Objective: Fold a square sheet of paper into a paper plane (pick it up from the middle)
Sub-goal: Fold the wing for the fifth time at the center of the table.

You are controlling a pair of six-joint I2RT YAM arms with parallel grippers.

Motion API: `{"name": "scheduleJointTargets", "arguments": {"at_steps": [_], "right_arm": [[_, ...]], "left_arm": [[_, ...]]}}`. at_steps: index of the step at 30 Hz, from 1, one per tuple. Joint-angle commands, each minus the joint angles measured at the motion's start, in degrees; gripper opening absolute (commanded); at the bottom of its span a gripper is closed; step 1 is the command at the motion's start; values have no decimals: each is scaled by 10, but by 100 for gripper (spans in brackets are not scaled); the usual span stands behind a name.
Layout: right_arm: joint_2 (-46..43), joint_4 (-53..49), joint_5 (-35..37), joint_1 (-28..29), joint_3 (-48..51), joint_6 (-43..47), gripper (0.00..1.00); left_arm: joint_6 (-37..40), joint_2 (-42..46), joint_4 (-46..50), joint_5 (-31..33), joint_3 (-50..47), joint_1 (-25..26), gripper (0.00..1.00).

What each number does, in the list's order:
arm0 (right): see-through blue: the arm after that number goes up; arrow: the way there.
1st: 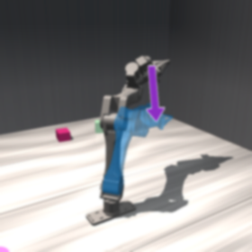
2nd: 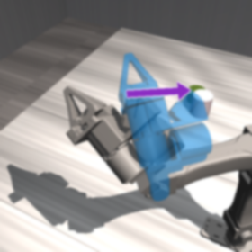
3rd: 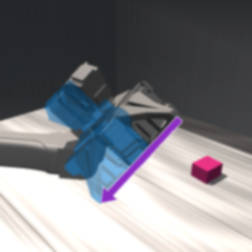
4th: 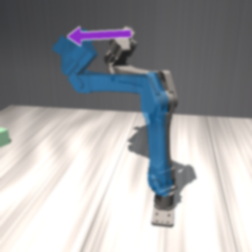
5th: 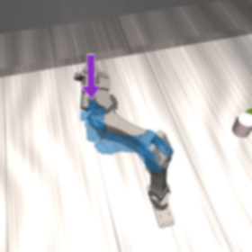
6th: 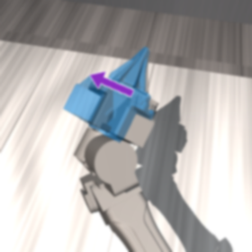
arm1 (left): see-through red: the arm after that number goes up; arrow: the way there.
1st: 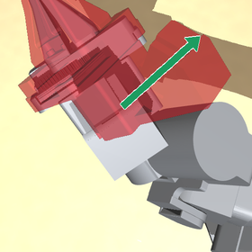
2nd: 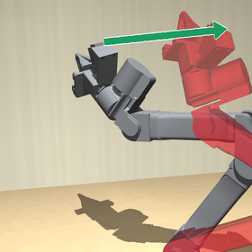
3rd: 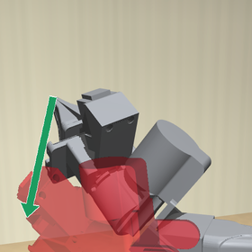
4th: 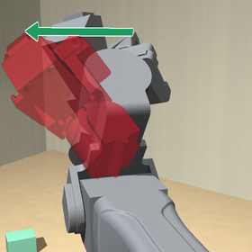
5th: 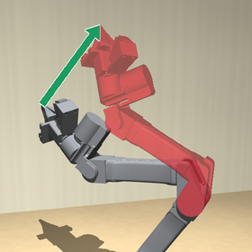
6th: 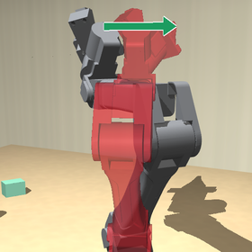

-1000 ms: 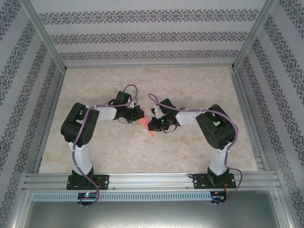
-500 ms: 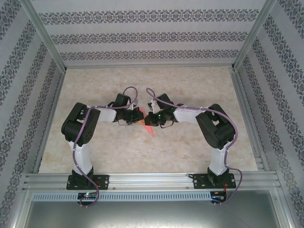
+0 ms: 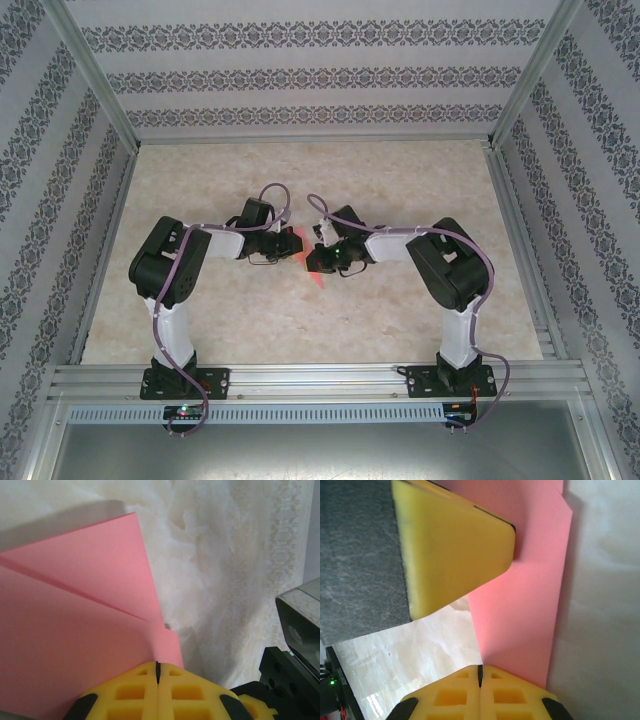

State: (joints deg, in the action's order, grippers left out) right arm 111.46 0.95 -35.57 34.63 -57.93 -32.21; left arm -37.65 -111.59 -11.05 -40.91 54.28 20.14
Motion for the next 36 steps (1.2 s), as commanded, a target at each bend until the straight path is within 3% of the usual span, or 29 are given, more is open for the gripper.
{"name": "scheduleJointTargets", "arguments": {"at_steps": [1, 13, 16, 20, 26, 32, 36], "right_arm": [[-19, -40, -6, 4, 55, 19, 0], [-118, -48, 0, 15, 171, -3, 3], [-165, -40, 32, 22, 141, -24, 10], [-207, -51, 116, 14, 90, -37, 31], [-263, -46, 198, -42, 94, -70, 56], [-293, -51, 240, -116, 135, -68, 77], [-303, -43, 259, -152, 164, -59, 88]], "left_arm": [[19, -38, 53, 71, -21, -2, 0], [-4, -40, 6, 71, -26, 0, 0], [-5, -30, 8, 62, 1, 8, 0], [3, 4, 67, 69, 59, 23, 4], [-3, 89, 201, 153, 107, 34, 40], [3, 110, 396, 317, 175, 72, 72], [-8, 97, 459, 385, 207, 100, 82]]}}
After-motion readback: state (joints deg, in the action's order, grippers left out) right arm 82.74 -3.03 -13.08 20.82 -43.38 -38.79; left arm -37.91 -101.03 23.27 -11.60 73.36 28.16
